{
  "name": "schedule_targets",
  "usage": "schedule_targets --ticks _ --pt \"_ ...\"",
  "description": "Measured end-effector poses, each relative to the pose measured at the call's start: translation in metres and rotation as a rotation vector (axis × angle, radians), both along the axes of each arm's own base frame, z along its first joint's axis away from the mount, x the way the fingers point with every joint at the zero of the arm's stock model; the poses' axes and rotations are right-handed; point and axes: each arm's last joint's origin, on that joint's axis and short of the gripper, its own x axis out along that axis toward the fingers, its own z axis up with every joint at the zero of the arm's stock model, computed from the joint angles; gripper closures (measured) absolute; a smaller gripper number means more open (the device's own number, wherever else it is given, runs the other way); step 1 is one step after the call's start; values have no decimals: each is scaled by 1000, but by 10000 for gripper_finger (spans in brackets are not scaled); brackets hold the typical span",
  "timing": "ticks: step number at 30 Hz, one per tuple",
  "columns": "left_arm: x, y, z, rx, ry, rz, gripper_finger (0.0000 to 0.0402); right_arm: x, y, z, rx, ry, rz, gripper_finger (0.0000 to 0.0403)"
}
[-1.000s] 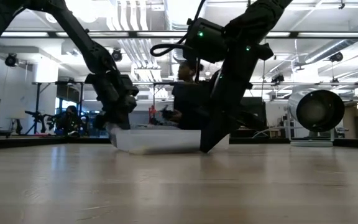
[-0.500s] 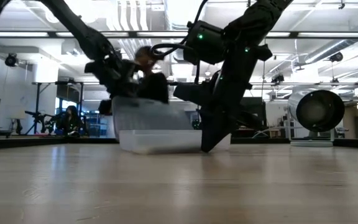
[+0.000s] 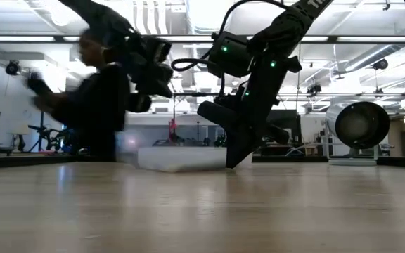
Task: Pick & place school supplies into a supply box
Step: Close the black supply box
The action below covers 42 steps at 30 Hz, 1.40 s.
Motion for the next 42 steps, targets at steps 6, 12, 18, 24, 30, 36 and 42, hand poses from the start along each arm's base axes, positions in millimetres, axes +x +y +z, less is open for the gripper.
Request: schedule_targets --ticks 6,12,18,24,30,36,42 --pt "27 -24 1 72 -1 -42 402 0 -5 0 -2 2 0 394" --pt "-3 11 27 335 75 233 401 -1 0 -1 23 11 23 394" --pt "-53 50 3 381 325 462 401 -3 4 -3 26 16 33 394" --pt "-65 58 -39 359 457 439 402 -3 4 -3 27 16 34 394" --pt "-63 67 -72 362 501 410 402 -3 4 -3 35 15 29 394" --pt "-58 81 -95 267 507 380 402 -3 4 -3 44 14 23 394" --pt "-51 87 -109 178 471 333 402 -3 4 -3 57 13 24 394"
